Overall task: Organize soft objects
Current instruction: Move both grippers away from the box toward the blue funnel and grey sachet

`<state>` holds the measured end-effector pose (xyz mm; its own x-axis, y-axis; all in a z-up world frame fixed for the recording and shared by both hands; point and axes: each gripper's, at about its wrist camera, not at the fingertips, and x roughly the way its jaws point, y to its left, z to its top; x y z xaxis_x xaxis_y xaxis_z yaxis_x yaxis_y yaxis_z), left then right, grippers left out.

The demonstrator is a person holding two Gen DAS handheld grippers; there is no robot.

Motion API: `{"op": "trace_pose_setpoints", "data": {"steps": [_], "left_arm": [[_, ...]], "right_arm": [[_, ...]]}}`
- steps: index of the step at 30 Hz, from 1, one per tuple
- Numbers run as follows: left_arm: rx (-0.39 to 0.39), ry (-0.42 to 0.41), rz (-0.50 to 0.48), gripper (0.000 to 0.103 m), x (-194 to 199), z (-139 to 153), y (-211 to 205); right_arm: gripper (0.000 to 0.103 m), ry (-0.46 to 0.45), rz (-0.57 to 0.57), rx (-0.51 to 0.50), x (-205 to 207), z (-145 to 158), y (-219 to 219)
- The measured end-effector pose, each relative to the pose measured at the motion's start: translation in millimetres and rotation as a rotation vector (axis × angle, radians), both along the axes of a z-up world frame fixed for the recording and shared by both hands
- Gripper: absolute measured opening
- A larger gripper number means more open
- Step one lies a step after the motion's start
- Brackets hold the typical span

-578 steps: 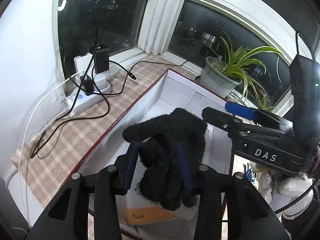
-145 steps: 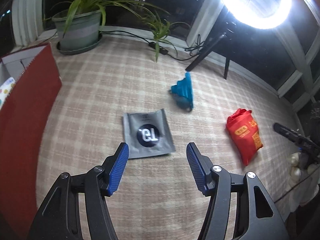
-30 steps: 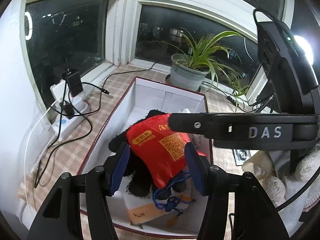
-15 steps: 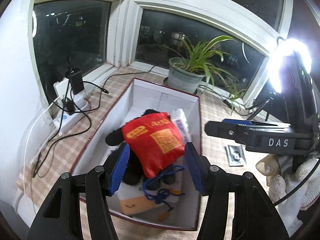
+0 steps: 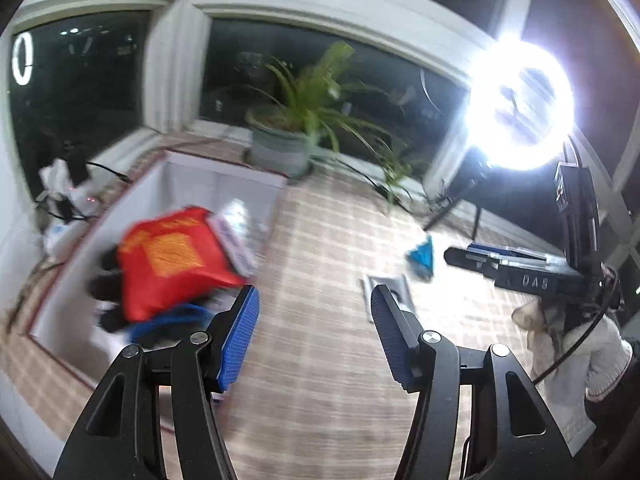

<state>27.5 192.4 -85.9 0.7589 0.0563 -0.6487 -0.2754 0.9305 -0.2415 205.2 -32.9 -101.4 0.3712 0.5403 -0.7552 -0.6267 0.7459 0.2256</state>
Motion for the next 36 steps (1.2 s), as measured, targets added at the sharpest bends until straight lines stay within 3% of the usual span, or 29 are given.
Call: {"op": "trace_pose_setpoints", "data": {"steps": [5,7,13,25,31,36], "left_arm": [[-0.033,0.05,-0.073,0.06,32,-19,-40],[-0.04,0.077,-0.097,0.066,48,-30,-56],[-0.066,0.143,-0.149,0.067,92,-58,-90],[-0.052,0.241,-0.06,0.067,161,-107,-124],[0.054,0.281,-0.008,0.067,180,-125,-136],[0.067,0.307,0.038,0.071,185,-138,-130]], "right_arm": [[0.063,-0.003,-0.05,-0.051,23,-18,-37],[0.063,0.011,-0.061,-0.06,34,-27,-47],[0.063,0.057,-0.074,-0.06,61,-48,-59],[0.064,0.083,-0.046,-0.052,95,-74,-55],[0.064,0.079,-0.011,-0.058,103,-83,-44],[0.064,0.076,0.012,-0.064,107,-91,-36]]}}
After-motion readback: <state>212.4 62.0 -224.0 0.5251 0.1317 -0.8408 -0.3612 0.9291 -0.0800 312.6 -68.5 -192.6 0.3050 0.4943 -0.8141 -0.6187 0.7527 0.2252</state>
